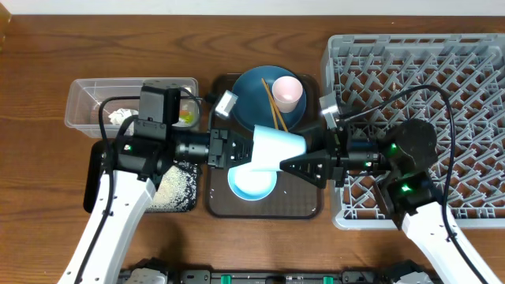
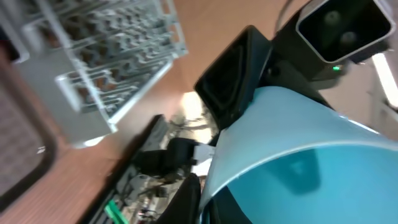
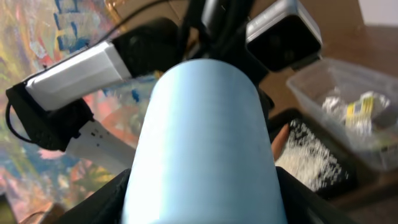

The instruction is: Sort waste into correct bins and load items into the dishwasher rack

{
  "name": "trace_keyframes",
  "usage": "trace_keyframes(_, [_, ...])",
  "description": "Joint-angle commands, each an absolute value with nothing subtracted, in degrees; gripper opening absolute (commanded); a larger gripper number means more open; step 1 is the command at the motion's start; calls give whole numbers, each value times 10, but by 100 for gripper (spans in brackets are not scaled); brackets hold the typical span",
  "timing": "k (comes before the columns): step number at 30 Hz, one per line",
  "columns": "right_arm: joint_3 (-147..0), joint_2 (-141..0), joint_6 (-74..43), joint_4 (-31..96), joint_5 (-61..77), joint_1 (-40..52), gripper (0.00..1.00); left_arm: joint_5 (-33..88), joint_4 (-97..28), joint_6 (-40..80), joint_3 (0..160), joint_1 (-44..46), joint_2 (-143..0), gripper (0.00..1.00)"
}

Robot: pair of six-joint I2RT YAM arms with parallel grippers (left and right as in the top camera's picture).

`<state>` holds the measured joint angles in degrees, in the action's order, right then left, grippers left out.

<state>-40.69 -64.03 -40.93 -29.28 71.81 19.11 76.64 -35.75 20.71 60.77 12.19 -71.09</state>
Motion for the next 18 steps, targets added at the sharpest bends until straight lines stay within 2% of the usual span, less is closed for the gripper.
trace_keyframes(1, [-426, -622, -401, -304, 751, 158, 33, 552, -377, 190, 597, 114, -725, 7])
trace_keyframes(6, [-426, -622, -402, -274, 751, 119, 29, 543, -377, 189, 597, 114, -725, 7])
trace_keyframes(18, [-426, -622, -402, -241, 755, 101, 24, 512, -385, 178, 597, 114, -725, 8])
